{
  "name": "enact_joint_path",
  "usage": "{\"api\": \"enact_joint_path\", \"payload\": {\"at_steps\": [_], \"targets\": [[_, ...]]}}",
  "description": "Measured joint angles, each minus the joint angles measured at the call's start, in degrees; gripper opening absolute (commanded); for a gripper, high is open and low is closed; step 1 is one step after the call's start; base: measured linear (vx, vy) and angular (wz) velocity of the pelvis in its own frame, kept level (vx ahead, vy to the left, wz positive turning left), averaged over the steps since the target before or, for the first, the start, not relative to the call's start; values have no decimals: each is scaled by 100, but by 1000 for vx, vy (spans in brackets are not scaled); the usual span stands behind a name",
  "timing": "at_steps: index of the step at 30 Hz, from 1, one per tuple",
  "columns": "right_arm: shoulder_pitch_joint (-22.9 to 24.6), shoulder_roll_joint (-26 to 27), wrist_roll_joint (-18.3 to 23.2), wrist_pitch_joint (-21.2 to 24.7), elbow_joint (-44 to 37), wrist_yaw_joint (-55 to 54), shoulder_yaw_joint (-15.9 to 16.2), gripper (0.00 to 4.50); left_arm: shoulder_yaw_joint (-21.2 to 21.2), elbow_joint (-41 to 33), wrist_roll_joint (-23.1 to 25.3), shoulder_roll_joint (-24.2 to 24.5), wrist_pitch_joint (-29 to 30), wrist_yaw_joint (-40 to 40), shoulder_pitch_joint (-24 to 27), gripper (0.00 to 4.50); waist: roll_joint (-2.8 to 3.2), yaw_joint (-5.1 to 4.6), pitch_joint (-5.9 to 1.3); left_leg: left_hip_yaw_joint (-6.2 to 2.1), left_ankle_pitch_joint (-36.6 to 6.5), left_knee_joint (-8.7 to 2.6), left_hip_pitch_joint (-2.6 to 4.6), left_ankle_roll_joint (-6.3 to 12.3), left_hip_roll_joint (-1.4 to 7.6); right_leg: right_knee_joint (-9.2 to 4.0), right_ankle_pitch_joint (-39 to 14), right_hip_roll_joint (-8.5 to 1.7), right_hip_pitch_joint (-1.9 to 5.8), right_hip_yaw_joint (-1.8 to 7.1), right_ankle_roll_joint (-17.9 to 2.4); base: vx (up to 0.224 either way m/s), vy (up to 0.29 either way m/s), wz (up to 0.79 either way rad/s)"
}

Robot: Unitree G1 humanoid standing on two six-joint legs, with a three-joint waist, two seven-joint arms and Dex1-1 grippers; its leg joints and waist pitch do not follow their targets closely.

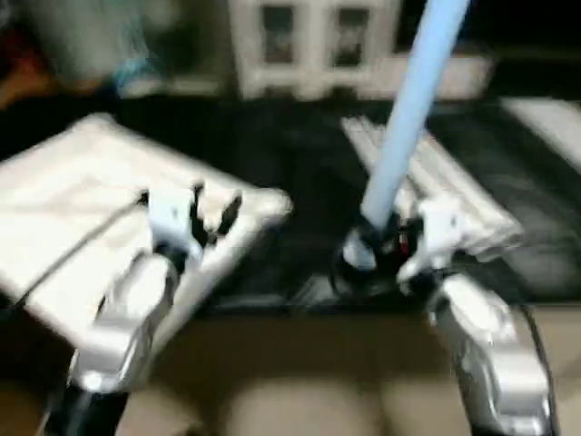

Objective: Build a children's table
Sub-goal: Insert table leg to table base

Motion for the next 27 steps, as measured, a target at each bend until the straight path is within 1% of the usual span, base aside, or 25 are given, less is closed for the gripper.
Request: {"api": "enact_joint_path", "payload": {"at_steps": [1,2,3,4,5,6,7,8,9,10,11,12,13,14,15,16,17,18,19,20,21,22,25,26,27], "targets": [[-143,25,3,-19,3,39,100,191,158,51,4,92,3,15,46,354,-30,-60,2,-239,-68,43,19,-76,-193,751,-49,1,-332,260,100,435,37,112],[-136,20,4,-35,2,63,106,191,213,102,6,111,12,22,74,354,-34,-103,-2,-435,-111,25,77,-39,-321,1130,-62,44,-634,419,151,293,18,57],[-122,-4,-1,-38,13,65,98,191,218,121,6,106,13,23,83,354,-50,-148,-1,-628,-133,-48,158,-2,-448,1241,-47,82,-982,534,247,84,1,35],[-115,-47,-3,-40,21,66,84,191,201,122,6,76,11,18,72,354,-114,-286,0,-763,-143,-167,296,-28,-611,1163,43,74,-1396,704,369,-170,3,42],[-96,-79,-4,-47,21,65,36,191,170,121,5,37,12,10,44,354,-201,-384,3,-803,-161,-238,409,-139,-739,948,195,47,-1621,872,344,-170,3,42],[-81,-122,-11,-70,22,66,-32,191,134,114,5,-2,8,8,0,354,-332,-460,15,-789,-199,-242,507,-263,-890,557,438,-34,-1717,1049,247,-156,12,64],[-34,-189,-12,-104,42,65,-162,191,41,116,6,-71,11,5,-29,354,-497,-548,59,-574,-390,-57,626,-135,-984,344,1330,-151,-1591,1268,22,37,7,81],[-40,-222,-11,-118,131,60,-258,191,-58,125,6,-195,28,7,33,354,-443,-527,89,-303,-544,199,686,29,-820,361,1156,-53,-1427,1321,18,37,7,81],[-53,-195,-3,-121,161,46,-312,191,-108,124,3,-206,45,6,48,354,-391,-477,114,-167,-574,441,679,79,-709,298,1126,-3,-1289,1365,-12,182,29,49],[-52,-163,8,-122,161,54,-310,191,-64,120,-2,-188,87,37,43,354,-372,-442,120,-125,-580,641,579,39,-683,192,1085,3,-1117,1399,-16,218,58,19],[-52,-169,10,-124,160,56,-318,191,-14,117,-11,-183,107,60,24,354,-363,-393,113,-127,-507,655,464,-86,-623,114,1070,13,-1020,1426,-26,218,58,19],[-58,-174,9,-127,160,55,-335,191,24,108,-15,-173,126,76,8,354,-343,-326,102,-140,-414,624,308,-212,-518,60,1054,40,-960,1450,-29,178,66,26],[-96,-184,10,-133,157,64,-330,191,93,84,-62,-131,154,46,1,354,-233,-240,61,-191,-139,314,100,-323,-273,29,1034,134,-925,1422,-46,29,50,17],[-125,-184,10,-151,159,91,-327,191,156,19,-170,-38,204,-53,-9,354,-107,-176,56,-189,227,-19,42,-492,-32,107,1007,232,-951,1311,-21,29,50,17],[-130,-162,14,-152,157,116,-276,191,268,-15,-303,99,290,-172,5,354,-140,-133,57,-158,188,87,-37,-430,6,268,972,198,-1050,1194,-45,-21,51,4],[-140,-162,20,-151,157,200,-176,191,469,-29,-631,308,579,-482,18,354,-150,-113,53,-168,157,122,-63,-384,-16,347,989,127,-1125,1170,-99,66,98,2],[-138,-169,21,-151,157,238,-149,191,604,-42,-792,482,758,-651,24,354,-157,-76,48,-163,159,89,-62,-383,-53,295,1022,80,-1143,1151,-94,66,98,2],[-139,-193,20,-152,156,249,-150,191,709,-124,-944,669,966,-850,25,354,-177,-43,45,-143,167,53,-63,-371,-106,196,1035,-4,-1148,1104,-52,56,109,3],[-139,-222,21,-152,162,299,-150,191,753,-351,-1154,1159,1419,-1289,45,354,-222,-18,40,-101,191,1,-62,-350,-162,106,1032,-79,-1152,1071,92,13,68,-3],[-138,-253,21,-152,163,348,-150,191,744,-511,-1251,1493,1739,-1588,50,354,-246,-18,43,-73,217,-30,-64,-338,-183,83,1050,-138,-1160,1061,212,13,68,-3],[-139,-294,21,-152,175,393,-151,191,777,-638,-1294,1753,2045,-1778,57,354,-265,-15,43,-28,237,-59,-74,-340,-187,83,1066,-149,-1156,1060,242,0,0,0],[-136,-338,21,-152,213,456,-160,191,817,-751,-1312,1987,2420,-1897,61,354,-272,-25,46,-7,258,-85,-91,-348,-185,81,1073,-162,-1183,1066,228,-61,-4,-7],[-127,-347,18,-152,317,529,-157,191,984,-771,-1310,2163,3065,-1855,72,354,-274,-54,56,54,267,-104,-85,-342,-131,84,1112,-182,-1191,1030,167,-72,-14,-3],[-127,-348,16,-152,326,580,-149,191,1056,-769,-1341,2234,3328,-1766,72,354,-272,-69,58,111,269,-104,-80,-360,-75,85,1134,-182,-1190,1010,130,-80,-23,0],[-127,-354,8,-153,330,609,-143,191,1125,-755,-1360,2245,3468,-1686,69,354,-272,-88,59,148,275,-104,-75,-367,-49,88,1145,-186,-1188,996,111,-76,-23,1]]}}
